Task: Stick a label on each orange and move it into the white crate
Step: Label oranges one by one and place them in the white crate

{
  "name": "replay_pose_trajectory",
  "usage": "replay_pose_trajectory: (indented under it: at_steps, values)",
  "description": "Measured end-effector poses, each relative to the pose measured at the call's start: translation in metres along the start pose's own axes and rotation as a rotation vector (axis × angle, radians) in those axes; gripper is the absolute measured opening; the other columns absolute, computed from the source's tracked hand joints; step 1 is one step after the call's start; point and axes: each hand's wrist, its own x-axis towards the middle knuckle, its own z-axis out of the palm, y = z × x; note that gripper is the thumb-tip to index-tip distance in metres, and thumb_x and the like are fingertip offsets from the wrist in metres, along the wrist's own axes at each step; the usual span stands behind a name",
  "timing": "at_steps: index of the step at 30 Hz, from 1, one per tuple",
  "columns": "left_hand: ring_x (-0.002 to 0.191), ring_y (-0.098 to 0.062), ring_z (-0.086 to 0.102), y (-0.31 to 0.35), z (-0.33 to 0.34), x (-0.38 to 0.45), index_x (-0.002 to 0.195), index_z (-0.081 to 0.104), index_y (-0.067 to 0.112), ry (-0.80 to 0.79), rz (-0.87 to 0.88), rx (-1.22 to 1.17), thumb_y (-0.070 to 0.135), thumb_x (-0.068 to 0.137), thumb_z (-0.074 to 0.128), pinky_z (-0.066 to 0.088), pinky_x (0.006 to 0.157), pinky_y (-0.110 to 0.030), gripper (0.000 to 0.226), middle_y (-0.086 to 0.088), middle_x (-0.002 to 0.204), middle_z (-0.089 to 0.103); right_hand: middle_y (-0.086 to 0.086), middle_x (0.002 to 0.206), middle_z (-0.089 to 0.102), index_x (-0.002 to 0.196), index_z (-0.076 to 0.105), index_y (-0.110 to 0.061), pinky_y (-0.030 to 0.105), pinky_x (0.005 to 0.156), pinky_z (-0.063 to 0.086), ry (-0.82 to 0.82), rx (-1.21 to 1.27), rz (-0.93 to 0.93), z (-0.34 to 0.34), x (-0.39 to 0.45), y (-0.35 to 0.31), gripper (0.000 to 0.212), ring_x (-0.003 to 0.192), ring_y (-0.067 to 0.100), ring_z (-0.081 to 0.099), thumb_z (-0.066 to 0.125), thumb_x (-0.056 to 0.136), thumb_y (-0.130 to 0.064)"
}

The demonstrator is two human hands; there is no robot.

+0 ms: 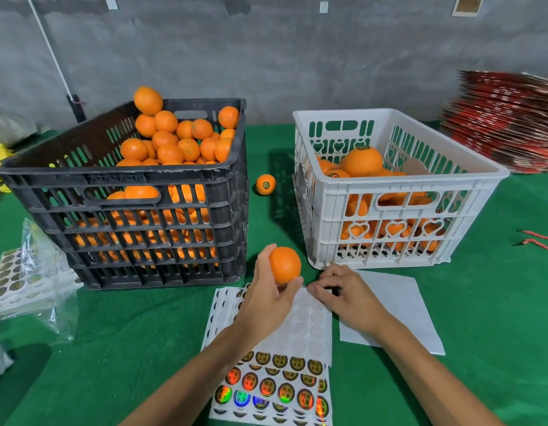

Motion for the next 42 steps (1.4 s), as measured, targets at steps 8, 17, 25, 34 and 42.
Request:
replay_pose_trajectory:
  at_steps: [8, 17, 25, 34, 42]
  values:
    - [0.101, -0.011, 0.068, 0.000, 0.000, 0.000, 0.148, 0.013, 0.051, -0.002, 0.004, 0.026, 0.049, 0.095, 0.067, 0.054, 0.095, -0.035, 0.075, 0.001, 0.147, 0.039, -0.007, 0.082, 0.062, 0.071, 0.079, -0.026, 0.024, 0.066, 0.048, 0.042, 0.197, 0.238, 0.005, 0.006, -0.005, 0.019, 0.078, 0.015, 0.060, 0.078, 0.089, -0.020]
    - [0.092, -0.002, 0.068, 0.005, 0.003, 0.000, 0.144, 0.009, 0.056, -0.029, 0.003, 0.112, 0.050, 0.096, 0.066, 0.042, 0.087, -0.026, 0.075, 0.010, 0.147, 0.036, -0.007, 0.091, 0.059, 0.088, 0.076, -0.025, 0.015, 0.073, 0.043, 0.491, 0.114, 0.162, 0.013, 0.011, -0.030, 0.013, 0.085, 0.007, 0.059, 0.069, 0.098, -0.025]
    - [0.119, -0.024, 0.066, 0.015, -0.016, 0.015, 0.143, 0.039, 0.041, 0.044, -0.035, -0.305, 0.009, 0.089, 0.079, 0.053, 0.105, -0.047, 0.074, -0.006, 0.140, 0.055, -0.011, 0.122, 0.060, 0.120, 0.075, -0.018, 0.027, 0.098, 0.047, 0.304, -0.124, -0.220, 0.015, 0.007, -0.063, 0.021, 0.116, 0.006, 0.054, 0.062, 0.103, -0.021]
    - [0.111, -0.002, 0.067, 0.122, -0.057, 0.088, 0.139, 0.051, 0.036, 0.216, 0.151, -0.323, 0.018, 0.088, 0.081, 0.057, 0.096, -0.027, 0.063, 0.016, 0.122, 0.068, 0.011, 0.159, 0.042, 0.153, 0.043, -0.005, 0.042, 0.120, 0.037, 0.495, -0.643, -0.474, -0.044, 0.072, -0.137, 0.073, 0.144, 0.027, 0.045, 0.075, 0.088, -0.015]
    - [0.103, -0.005, 0.067, 0.227, -0.032, 0.169, 0.126, 0.051, 0.040, 0.100, 0.270, -0.096, 0.026, 0.090, 0.074, 0.048, 0.077, -0.011, 0.044, 0.019, 0.107, 0.068, 0.015, 0.155, 0.047, 0.148, 0.050, -0.007, 0.049, 0.121, 0.033, 0.756, -0.838, -0.175, -0.128, 0.120, -0.165, 0.062, 0.142, 0.036, 0.045, 0.071, 0.091, -0.011]
